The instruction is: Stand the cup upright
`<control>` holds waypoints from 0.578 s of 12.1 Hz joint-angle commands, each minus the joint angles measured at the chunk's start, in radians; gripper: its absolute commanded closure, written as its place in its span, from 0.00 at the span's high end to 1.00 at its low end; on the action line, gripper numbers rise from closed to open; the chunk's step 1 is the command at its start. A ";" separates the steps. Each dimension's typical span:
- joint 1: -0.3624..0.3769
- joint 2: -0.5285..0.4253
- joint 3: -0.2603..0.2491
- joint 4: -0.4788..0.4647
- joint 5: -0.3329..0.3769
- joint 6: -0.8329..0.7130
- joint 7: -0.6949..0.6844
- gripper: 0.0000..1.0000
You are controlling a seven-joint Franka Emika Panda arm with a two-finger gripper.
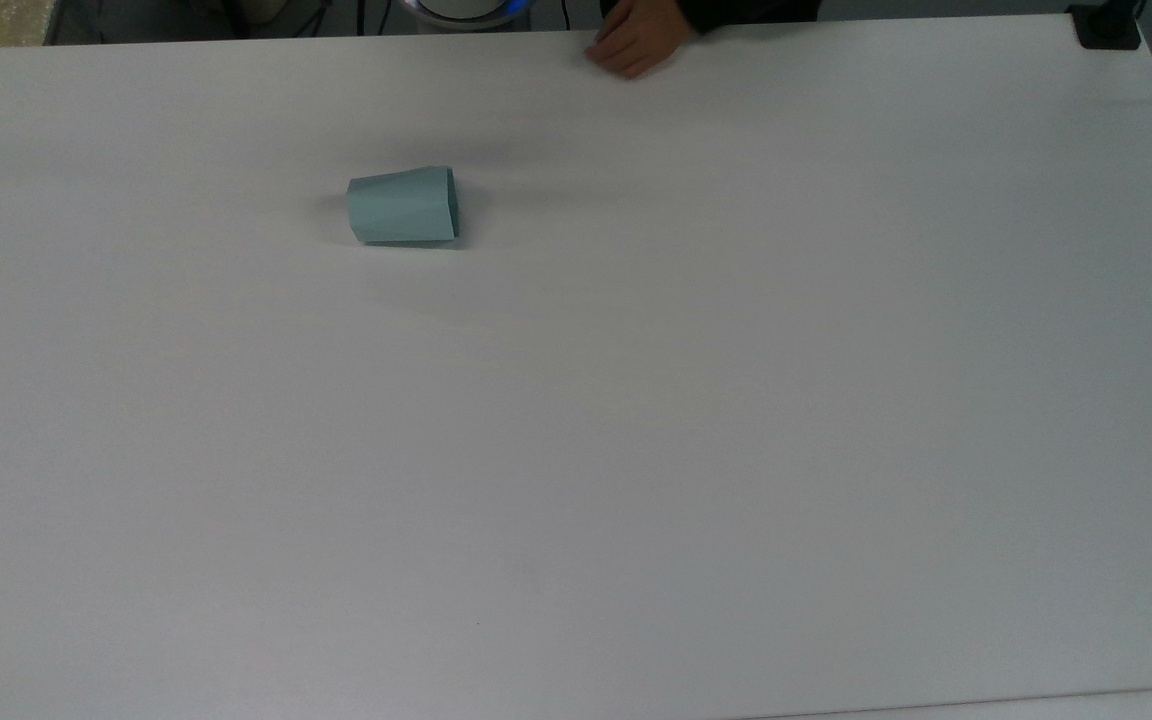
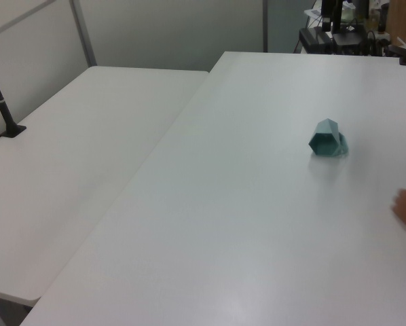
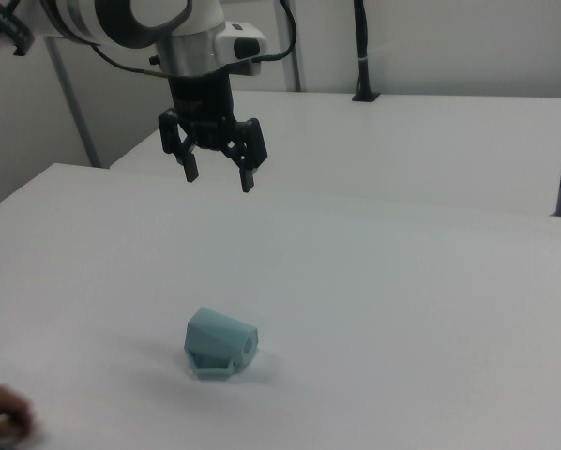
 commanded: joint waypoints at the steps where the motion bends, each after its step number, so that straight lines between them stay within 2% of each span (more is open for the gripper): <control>1: 0.007 -0.022 0.000 -0.025 -0.100 0.001 -0.063 1.00; 5: 0.006 -0.018 -0.003 -0.028 -0.104 0.009 -0.047 1.00; 6: 0.013 -0.018 -0.002 -0.036 -0.118 0.007 -0.045 1.00; 7: 0.024 -0.021 0.010 -0.079 -0.168 0.015 -0.015 1.00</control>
